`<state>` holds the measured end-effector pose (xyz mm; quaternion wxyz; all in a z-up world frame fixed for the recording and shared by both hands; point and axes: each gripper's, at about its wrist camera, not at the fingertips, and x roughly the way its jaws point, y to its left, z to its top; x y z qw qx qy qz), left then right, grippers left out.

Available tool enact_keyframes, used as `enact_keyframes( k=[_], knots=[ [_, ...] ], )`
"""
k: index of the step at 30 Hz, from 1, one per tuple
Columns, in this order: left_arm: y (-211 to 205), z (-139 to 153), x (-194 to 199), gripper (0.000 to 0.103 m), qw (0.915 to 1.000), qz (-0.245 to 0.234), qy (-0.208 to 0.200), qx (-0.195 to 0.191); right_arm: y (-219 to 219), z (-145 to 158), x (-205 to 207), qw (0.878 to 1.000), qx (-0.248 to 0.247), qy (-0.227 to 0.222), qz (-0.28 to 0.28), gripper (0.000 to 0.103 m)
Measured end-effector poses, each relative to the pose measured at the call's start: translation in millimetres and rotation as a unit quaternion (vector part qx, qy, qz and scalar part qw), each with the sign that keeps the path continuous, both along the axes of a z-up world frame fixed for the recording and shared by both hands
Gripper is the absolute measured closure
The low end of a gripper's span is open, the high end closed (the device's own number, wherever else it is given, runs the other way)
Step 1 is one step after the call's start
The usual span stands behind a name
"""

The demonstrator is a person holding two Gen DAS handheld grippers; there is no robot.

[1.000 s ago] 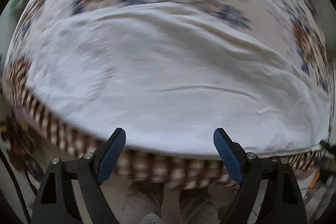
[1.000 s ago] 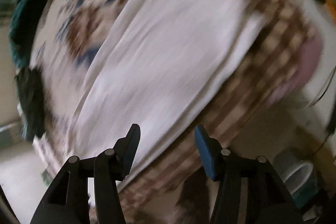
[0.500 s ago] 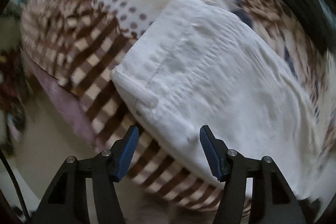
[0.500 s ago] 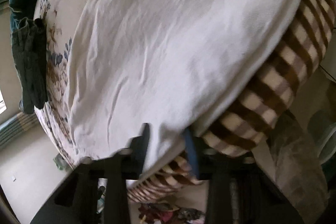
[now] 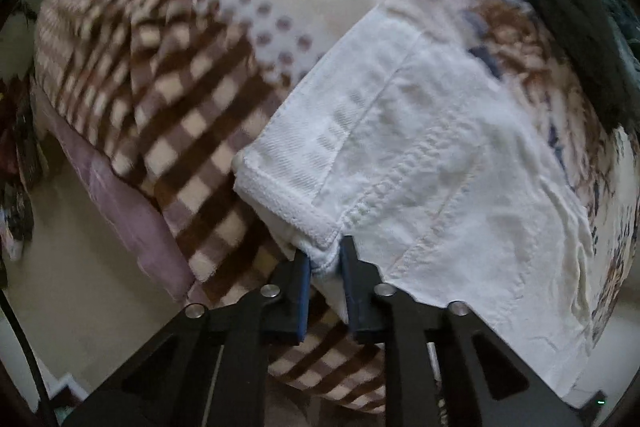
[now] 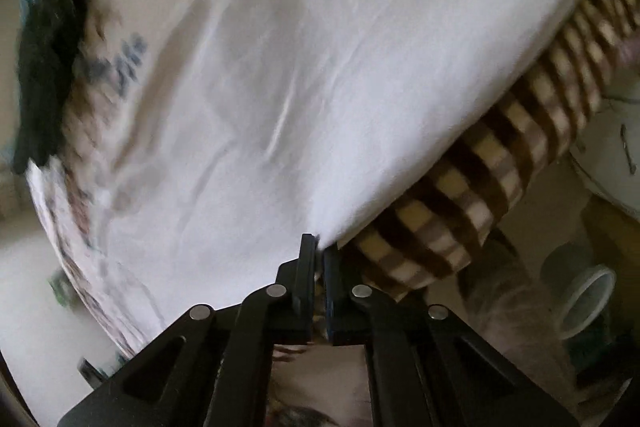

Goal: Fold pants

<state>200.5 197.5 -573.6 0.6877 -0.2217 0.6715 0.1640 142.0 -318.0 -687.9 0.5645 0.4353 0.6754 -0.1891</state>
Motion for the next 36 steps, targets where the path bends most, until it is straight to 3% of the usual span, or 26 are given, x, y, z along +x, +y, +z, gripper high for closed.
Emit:
enact_keyframes(
  k=[2,5,7,9,11,15,18,20,22,23,25,27,29,31,33,35,36],
  knots=[
    [-2,9,5,0.08,0.9999,-0.008,0.012,0.005,-3,-3,5,1.0,0.015,0.022,0.016,0.087],
    [-21,40,16,0.068,0.9962,-0.061,0.006,0.063,1,29,23,0.997,-0.013,0.006,0.078,0.061],
    [-44,61,18,0.03,0.9881,-0.104,-0.004,0.113,16,55,47,0.99,-0.024,-0.03,0.136,0.054],
    [-70,70,28,0.015,0.9807,-0.135,-0.02,0.14,36,69,84,0.979,-0.015,-0.06,0.194,0.054],
    [-96,73,45,0.015,0.9723,-0.168,-0.044,0.157,58,72,130,0.966,-0.003,-0.091,0.242,0.053],
    [-131,40,84,0.015,0.9718,-0.195,-0.051,0.122,110,43,230,0.928,0.003,-0.115,0.355,0.052],
    [-159,34,99,0.015,0.9707,-0.213,-0.041,0.104,148,0,284,0.903,0.05,-0.084,0.419,0.052],
    [-169,18,111,0.015,0.9668,-0.232,-0.03,0.102,160,-25,293,0.895,0.094,-0.048,0.432,0.054],
    [-171,5,115,0.015,0.9641,-0.242,-0.017,0.107,166,-37,294,0.887,0.092,-0.035,0.45,0.092],
    [-169,-3,115,0.015,0.9633,-0.246,-0.006,0.106,162,-34,295,0.89,0.087,-0.04,0.446,0.096],
    [-161,-12,110,0.015,0.9655,-0.241,0.001,0.098,136,-20,302,0.913,0.071,-0.069,0.396,0.098],
    [-158,-14,106,0.015,0.9652,-0.243,0.001,0.097,107,-9,306,0.93,0.017,-0.074,0.358,0.102],
    [-157,-11,103,0.015,0.9656,-0.242,0.002,0.094,92,-5,306,0.94,0.046,-0.077,0.328,0.102],
    [-156,-2,98,0.015,0.969,-0.233,0.003,0.083,98,11,300,0.93,0.103,-0.102,0.339,0.102],
    [-155,7,94,0.015,0.972,-0.224,-0.006,0.072,118,24,288,0.91,0.136,-0.111,0.376,0.099],
    [-162,16,86,0.015,0.9723,-0.222,-0.014,0.071,137,11,270,0.898,0.171,-0.069,0.4,0.099],
    [-166,19,86,0.015,0.9721,-0.223,-0.018,0.07,143,0,264,0.897,0.16,-0.054,0.409,0.099]
  ],
)
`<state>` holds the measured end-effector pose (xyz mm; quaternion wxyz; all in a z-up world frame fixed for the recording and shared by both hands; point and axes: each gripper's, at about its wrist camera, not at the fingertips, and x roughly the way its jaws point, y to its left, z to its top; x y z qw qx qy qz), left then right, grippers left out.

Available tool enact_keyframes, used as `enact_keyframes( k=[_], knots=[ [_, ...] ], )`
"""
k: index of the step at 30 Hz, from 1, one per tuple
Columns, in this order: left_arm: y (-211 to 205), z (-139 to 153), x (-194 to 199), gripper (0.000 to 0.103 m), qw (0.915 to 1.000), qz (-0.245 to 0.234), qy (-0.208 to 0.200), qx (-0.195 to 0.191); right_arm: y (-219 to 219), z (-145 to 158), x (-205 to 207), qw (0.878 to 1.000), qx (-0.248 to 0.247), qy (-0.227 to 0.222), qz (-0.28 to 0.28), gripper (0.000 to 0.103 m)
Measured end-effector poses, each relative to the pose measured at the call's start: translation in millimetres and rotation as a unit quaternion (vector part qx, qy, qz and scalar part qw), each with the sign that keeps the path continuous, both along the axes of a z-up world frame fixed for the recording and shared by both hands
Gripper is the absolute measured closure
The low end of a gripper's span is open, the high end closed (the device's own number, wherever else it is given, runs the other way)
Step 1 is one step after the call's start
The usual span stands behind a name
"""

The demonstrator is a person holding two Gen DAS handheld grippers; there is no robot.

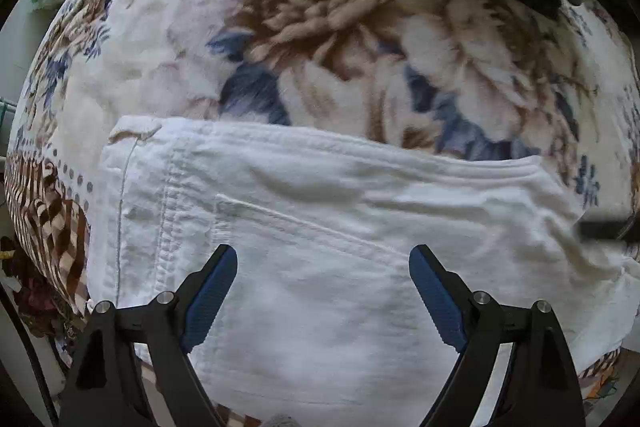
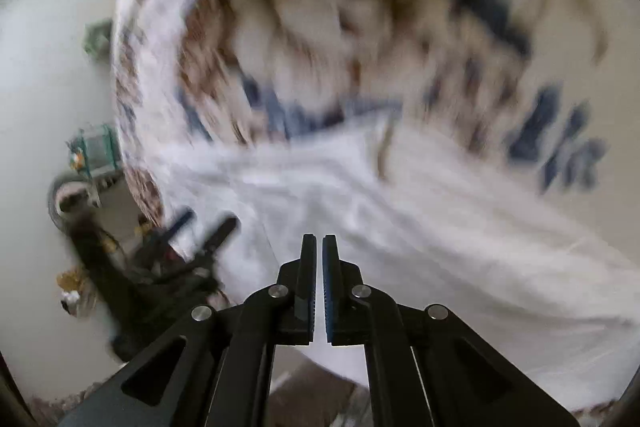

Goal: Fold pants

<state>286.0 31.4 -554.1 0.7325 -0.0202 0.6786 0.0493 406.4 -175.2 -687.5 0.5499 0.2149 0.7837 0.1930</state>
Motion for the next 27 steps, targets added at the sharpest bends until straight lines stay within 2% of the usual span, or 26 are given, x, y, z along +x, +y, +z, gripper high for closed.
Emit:
enact_keyframes(
  k=[1,2,3,4,6,7,9,10,12,14,16,17,19,20,21,23,25,27],
  knots=[
    [-6,3,0,0.015,1.0,-0.005,-0.003,0.002,-2,-10,0,0.998,-0.065,-0.016,0.012,0.099],
    [-10,5,-1,0.015,0.9999,-0.011,-0.004,0.006,-12,-18,2,0.99,-0.139,-0.034,0.013,0.101],
    [-15,5,-1,0.015,0.9998,-0.017,-0.004,0.01,-34,-22,6,0.977,-0.206,-0.055,-0.013,0.101],
    [-23,6,1,0.015,0.9996,-0.025,-0.003,0.011,-49,-20,6,0.975,-0.21,-0.055,-0.047,0.101],
    [-32,12,3,0.015,0.9994,-0.033,-0.006,0.002,-82,-7,0,0.982,-0.146,-0.044,-0.115,0.092],
    [-39,16,4,0.015,0.9992,-0.038,-0.009,-0.004,-95,5,-6,0.983,-0.126,-0.052,-0.119,0.084],
    [-54,20,5,0.015,0.9987,-0.048,-0.011,-0.016,-115,30,-22,0.982,-0.147,-0.078,-0.095,0.029],
    [-65,20,8,0.015,0.9983,-0.053,-0.008,-0.023,-126,41,-30,0.978,-0.172,-0.095,-0.076,0.024],
    [-87,15,12,0.015,0.9975,-0.062,0.003,-0.035,-135,48,-45,0.97,-0.217,-0.109,-0.006,0.024],
    [-112,4,15,0.015,0.9962,-0.073,0.015,-0.045,-150,44,-54,0.964,-0.234,-0.11,0.056,0.024],
    [-134,-3,20,0.015,0.995,-0.089,0.022,-0.039,-151,30,-59,0.953,-0.256,-0.109,0.118,0.024],
    [-147,-8,22,0.015,0.994,-0.102,0.023,-0.031,-148,23,-59,0.95,-0.256,-0.108,0.144,0.025],
    [-164,-18,29,0.015,0.9928,-0.117,0.022,-0.009,-146,6,-58,0.94,-0.262,-0.116,0.184,0.053],
    [-170,-24,32,0.015,0.9923,-0.122,0.024,0.001,-151,0,-57,0.941,-0.26,-0.113,0.182,0.09],
    [-173,-29,36,0.015,0.9923,-0.121,0.027,0.006,-164,-5,-54,0.948,-0.257,-0.104,0.159,0.095],
    [-177,-36,47,0.015,0.9936,-0.109,0.028,0.008,-196,-4,-49,0.962,-0.236,-0.102,0.088,0.1],
    [-177,-39,53,0.015,0.9946,-0.1,0.025,0.008,-226,-2,-47,0.958,-0.26,-0.107,0.051,0.103],
    [-177,-43,68,0.015,0.9948,-0.097,0.022,0.019,-247,-7,-50,0.965,-0.245,-0.088,0.021,0.103]
  ],
)
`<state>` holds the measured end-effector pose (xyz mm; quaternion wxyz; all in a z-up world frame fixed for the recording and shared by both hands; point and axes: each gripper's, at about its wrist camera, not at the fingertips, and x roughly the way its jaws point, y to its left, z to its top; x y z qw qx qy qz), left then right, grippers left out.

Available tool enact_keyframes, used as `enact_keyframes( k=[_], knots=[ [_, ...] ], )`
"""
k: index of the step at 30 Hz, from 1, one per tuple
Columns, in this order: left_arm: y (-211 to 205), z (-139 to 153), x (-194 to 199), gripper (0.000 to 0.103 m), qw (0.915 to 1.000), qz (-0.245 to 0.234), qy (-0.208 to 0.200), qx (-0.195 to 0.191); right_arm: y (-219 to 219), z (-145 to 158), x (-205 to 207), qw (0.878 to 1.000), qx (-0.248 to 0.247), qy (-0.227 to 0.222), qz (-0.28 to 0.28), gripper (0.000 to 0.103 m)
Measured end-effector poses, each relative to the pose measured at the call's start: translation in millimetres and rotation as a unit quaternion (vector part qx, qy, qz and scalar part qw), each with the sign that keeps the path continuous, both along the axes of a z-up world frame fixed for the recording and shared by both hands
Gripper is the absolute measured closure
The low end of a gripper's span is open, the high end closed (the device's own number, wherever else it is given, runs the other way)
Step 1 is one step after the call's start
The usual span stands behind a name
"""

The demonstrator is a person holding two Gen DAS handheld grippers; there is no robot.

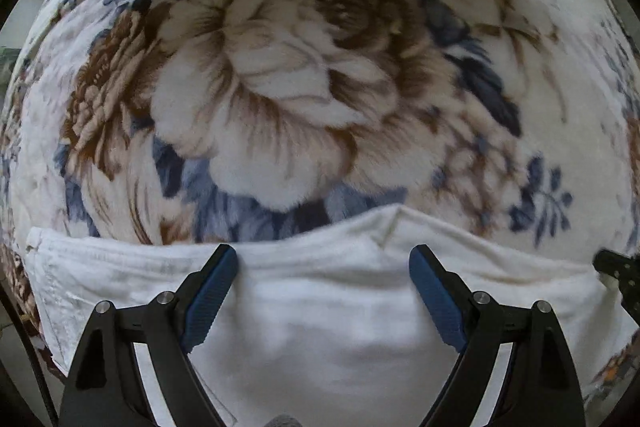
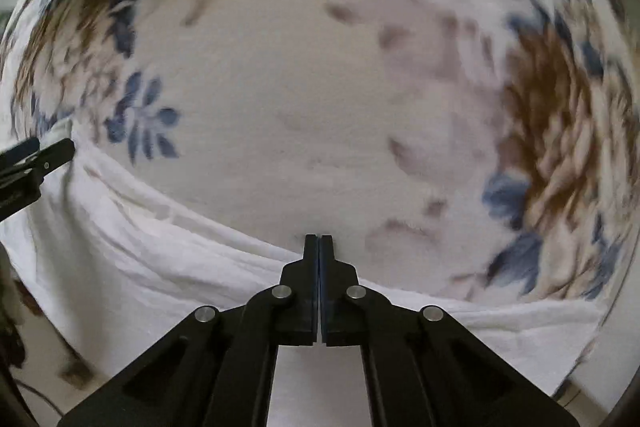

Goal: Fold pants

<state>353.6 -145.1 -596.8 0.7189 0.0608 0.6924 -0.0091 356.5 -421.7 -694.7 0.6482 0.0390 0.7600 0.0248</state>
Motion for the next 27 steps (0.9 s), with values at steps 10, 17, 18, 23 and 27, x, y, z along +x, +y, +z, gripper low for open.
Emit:
enact_keyframes(
  k=[10,17,18,23,27],
  knots=[
    [-18,70,3,0.015,0.9971,0.014,-0.028,-0.069,-159,95,-140,0.933,0.081,-0.112,-0.331,0.022],
    [-67,56,-85,0.015,0.9962,-0.04,0.014,-0.076,-225,69,-302,0.807,0.041,-0.107,-0.579,0.043],
    [-76,46,-91,0.015,0.9958,-0.041,0.027,-0.078,-239,58,-314,0.799,0.037,-0.094,-0.593,0.048],
    [-119,20,-121,0.015,0.9954,-0.057,0.057,-0.051,-233,10,-322,0.802,0.064,-0.082,-0.588,0.068],
    [-132,3,-126,0.015,0.9949,-0.057,0.075,-0.035,-232,-2,-322,0.802,0.062,-0.092,-0.587,0.099]
  ],
)
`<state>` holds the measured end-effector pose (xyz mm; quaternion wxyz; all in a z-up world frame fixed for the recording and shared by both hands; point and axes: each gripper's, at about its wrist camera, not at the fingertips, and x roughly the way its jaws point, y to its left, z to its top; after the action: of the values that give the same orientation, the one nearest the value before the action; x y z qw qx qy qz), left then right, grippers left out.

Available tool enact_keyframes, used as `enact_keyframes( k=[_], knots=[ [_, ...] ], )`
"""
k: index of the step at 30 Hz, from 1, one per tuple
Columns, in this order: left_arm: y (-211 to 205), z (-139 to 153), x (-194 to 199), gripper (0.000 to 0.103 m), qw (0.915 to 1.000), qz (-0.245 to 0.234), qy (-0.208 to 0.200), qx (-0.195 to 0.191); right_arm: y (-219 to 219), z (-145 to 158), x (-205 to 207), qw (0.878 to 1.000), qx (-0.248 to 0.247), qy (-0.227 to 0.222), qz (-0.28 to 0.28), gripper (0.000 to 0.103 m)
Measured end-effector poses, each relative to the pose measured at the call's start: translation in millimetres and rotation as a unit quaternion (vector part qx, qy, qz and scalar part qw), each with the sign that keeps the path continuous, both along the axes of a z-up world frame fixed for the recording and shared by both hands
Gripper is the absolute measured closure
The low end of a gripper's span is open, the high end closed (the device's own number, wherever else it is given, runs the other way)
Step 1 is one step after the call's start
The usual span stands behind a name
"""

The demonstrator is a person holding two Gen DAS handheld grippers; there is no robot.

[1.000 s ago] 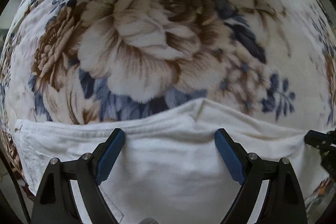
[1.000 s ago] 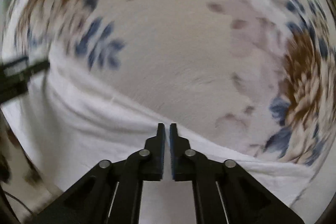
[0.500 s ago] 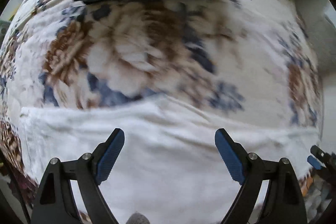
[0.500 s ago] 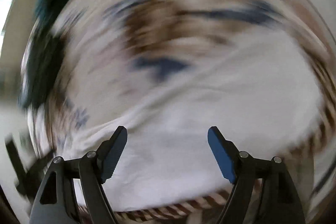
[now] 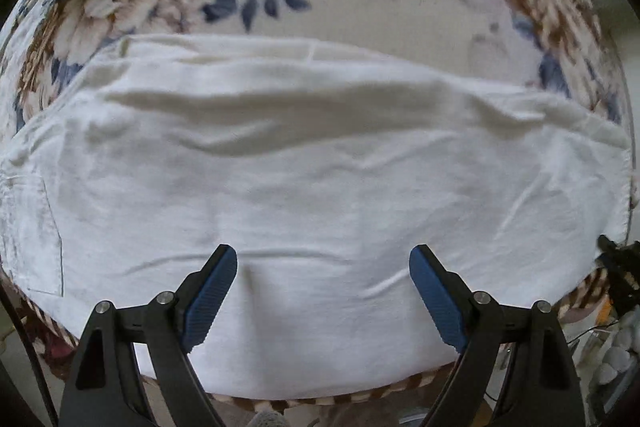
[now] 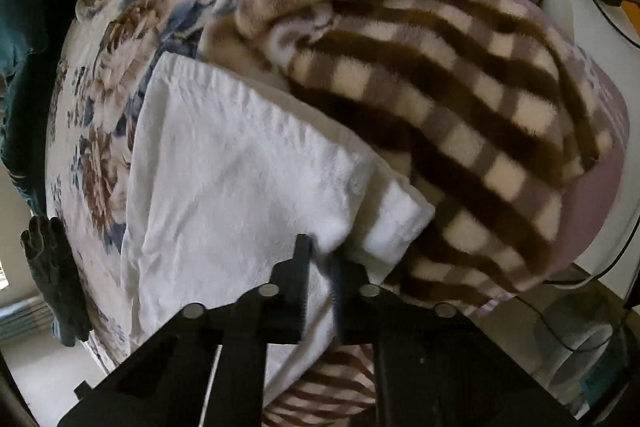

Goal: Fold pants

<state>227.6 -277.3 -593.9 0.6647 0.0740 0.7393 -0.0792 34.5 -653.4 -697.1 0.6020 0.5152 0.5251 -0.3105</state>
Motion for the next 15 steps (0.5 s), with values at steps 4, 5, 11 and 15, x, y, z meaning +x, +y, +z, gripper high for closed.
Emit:
enact_keyframes(
  k=[4,5,11,15],
  knots=[
    [-2,-5,0,0.015,0.9998,0.007,0.006,0.018,8,33,-4,0.999,-0.029,-0.014,0.012,0.099],
    [-3,-4,0,0.015,0.9998,0.008,0.007,0.019,10,39,-6,0.999,-0.029,-0.014,0.01,0.099],
    [-9,-4,0,0.015,0.9997,0.011,0.011,0.019,4,9,-21,0.999,0.041,0.001,-0.004,0.098],
    [-13,-28,-2,0.011,0.9993,0.013,0.034,0.008,0,16,-30,0.999,0.034,-0.021,0.005,0.081]
  ],
)
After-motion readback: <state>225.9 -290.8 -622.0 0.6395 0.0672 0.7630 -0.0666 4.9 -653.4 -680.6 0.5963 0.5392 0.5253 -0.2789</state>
